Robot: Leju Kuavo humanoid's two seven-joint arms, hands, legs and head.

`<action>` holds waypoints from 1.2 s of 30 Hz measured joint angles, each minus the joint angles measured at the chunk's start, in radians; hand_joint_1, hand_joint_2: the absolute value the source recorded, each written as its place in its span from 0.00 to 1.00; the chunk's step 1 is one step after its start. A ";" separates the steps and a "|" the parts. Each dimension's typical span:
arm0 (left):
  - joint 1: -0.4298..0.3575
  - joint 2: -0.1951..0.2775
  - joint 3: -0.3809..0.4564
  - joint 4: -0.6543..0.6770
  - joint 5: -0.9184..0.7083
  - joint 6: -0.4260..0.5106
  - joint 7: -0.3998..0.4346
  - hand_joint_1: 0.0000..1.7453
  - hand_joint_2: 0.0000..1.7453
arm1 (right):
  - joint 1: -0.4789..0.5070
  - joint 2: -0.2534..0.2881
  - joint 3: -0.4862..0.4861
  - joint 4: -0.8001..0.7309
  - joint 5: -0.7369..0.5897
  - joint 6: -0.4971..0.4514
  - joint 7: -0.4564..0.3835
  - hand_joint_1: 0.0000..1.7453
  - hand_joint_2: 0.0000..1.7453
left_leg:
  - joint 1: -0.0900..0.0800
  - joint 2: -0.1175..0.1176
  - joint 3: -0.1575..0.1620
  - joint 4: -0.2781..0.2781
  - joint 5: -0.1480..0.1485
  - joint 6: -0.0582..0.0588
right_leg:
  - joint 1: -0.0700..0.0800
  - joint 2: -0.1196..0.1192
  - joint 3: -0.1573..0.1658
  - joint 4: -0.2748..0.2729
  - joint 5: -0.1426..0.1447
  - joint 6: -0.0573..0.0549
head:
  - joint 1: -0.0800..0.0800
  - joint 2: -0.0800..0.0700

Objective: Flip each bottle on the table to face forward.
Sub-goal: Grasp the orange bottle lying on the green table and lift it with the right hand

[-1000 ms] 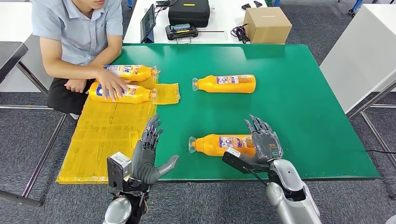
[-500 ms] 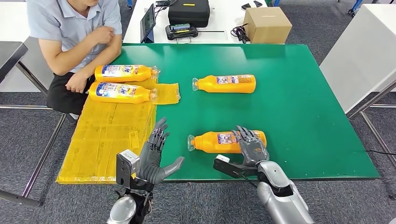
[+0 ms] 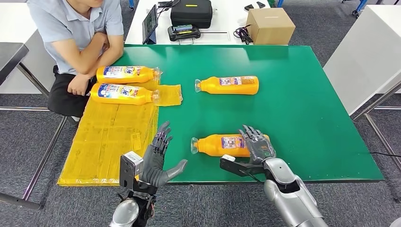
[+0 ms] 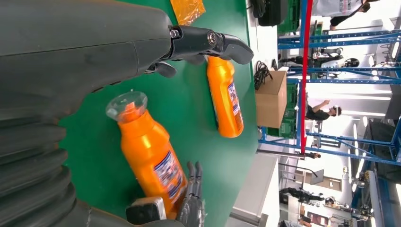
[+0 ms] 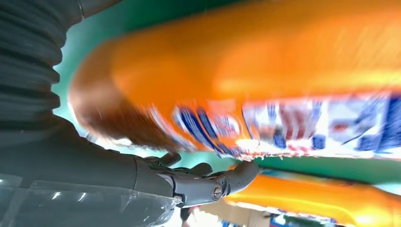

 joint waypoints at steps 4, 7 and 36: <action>0.007 0.000 0.000 -0.010 -0.015 0.005 -0.001 0.00 1.00 | -0.011 0.004 0.027 0.001 0.069 -0.025 0.052 0.00 1.00 | 0.000 0.000 0.000 0.000 0.000 0.000 | 0.000 0.000 0.000 0.000 0.000 0.000 | 0.000 0.000; 0.011 0.001 -0.005 -0.017 -0.029 0.009 -0.005 0.00 1.00 | -0.014 0.007 0.036 0.001 0.084 -0.025 0.059 0.00 1.00 | 0.000 0.000 0.000 0.000 0.000 0.000 | 0.000 0.000 0.000 0.000 0.000 0.000 | 0.000 0.000; 0.012 0.004 -0.018 -0.025 -0.033 0.008 0.001 0.00 1.00 | -0.065 0.001 -0.010 0.108 0.012 -0.003 0.034 0.00 1.00 | 0.000 0.000 0.005 0.000 0.000 0.000 | 0.000 0.000 0.004 0.000 0.000 0.000 | 0.000 0.000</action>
